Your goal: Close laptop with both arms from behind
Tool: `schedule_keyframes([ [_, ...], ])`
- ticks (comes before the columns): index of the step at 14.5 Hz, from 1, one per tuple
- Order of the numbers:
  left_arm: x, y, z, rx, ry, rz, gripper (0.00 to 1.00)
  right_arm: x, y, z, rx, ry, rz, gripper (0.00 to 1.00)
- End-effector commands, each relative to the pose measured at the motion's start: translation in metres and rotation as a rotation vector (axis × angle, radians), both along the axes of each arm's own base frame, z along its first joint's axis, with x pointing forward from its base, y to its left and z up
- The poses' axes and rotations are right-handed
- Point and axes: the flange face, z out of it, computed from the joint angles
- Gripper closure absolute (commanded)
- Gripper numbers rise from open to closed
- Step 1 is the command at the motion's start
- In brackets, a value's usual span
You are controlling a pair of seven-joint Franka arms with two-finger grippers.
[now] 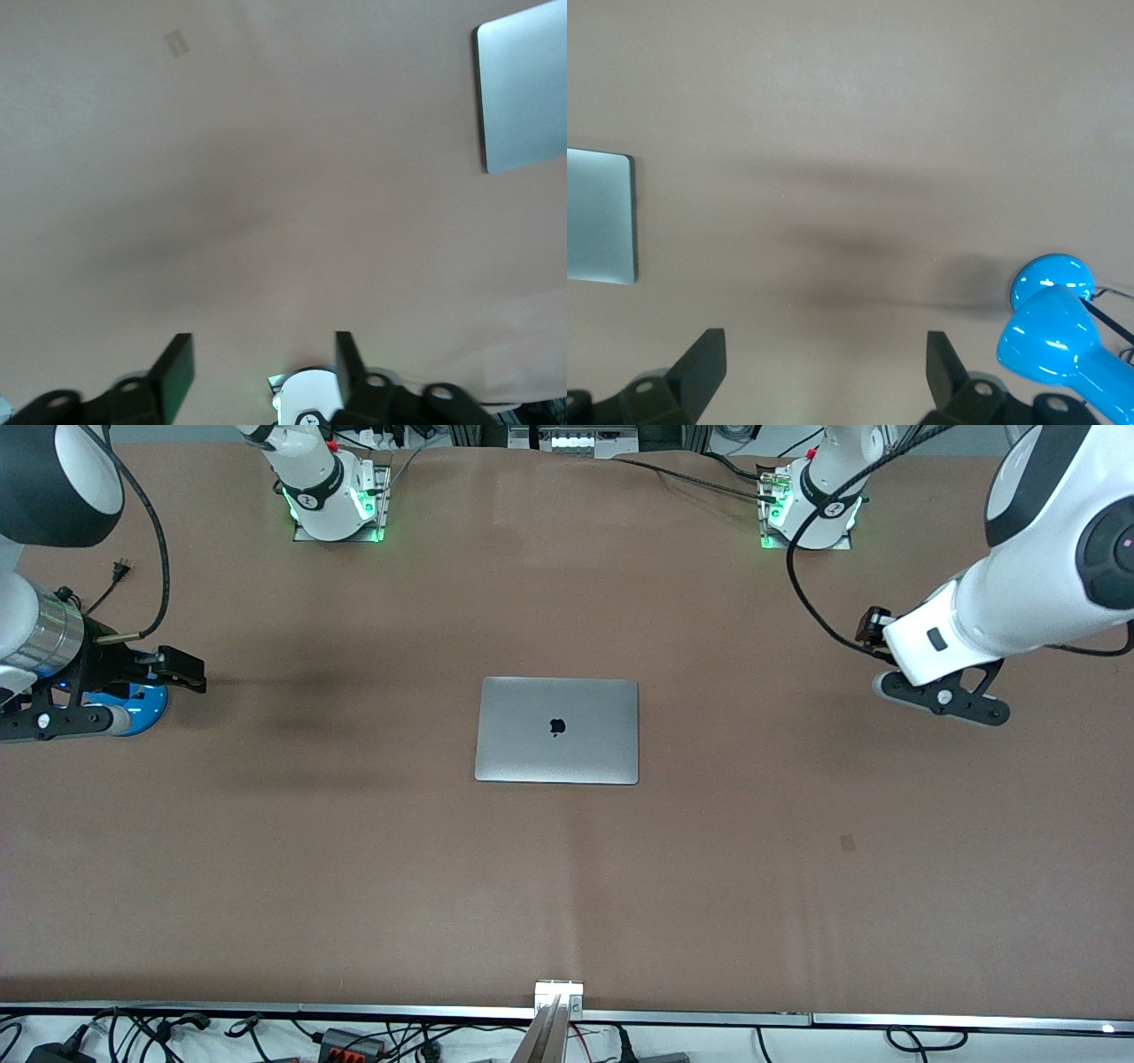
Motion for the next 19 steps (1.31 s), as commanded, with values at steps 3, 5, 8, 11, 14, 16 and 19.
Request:
schedule_keyframes([
  [3, -0.012, 0.035, 0.025, 0.041, -0.060, 0.091, 0.00, -0.045, 0.009, 0.030, 0.024, -0.081, -0.001, 0.00],
  [5, -0.024, 0.055, 0.027, -0.032, -0.077, 0.163, 0.00, -0.051, 0.001, 0.032, 0.023, -0.144, -0.012, 0.00],
  [8, -0.045, 0.073, 0.031, -0.046, -0.197, 0.201, 0.00, -0.057, -0.027, 0.028, 0.025, -0.139, -0.056, 0.00],
  [11, -0.064, 0.088, 0.019, -0.058, -0.282, 0.208, 0.00, -0.061, -0.028, 0.028, 0.021, -0.129, -0.065, 0.00],
  [14, -0.071, 0.077, 0.030, -0.058, -0.294, 0.195, 0.00, -0.065, -0.030, 0.030, 0.019, -0.130, -0.062, 0.00],
  [16, -0.067, 0.081, 0.034, -0.057, -0.299, 0.201, 0.00, -0.064, -0.032, 0.028, 0.019, -0.128, -0.061, 0.00],
  [19, -0.066, 0.077, 0.041, -0.054, -0.294, 0.196, 0.00, -0.064, -0.034, 0.027, 0.019, -0.125, -0.066, 0.00],
])
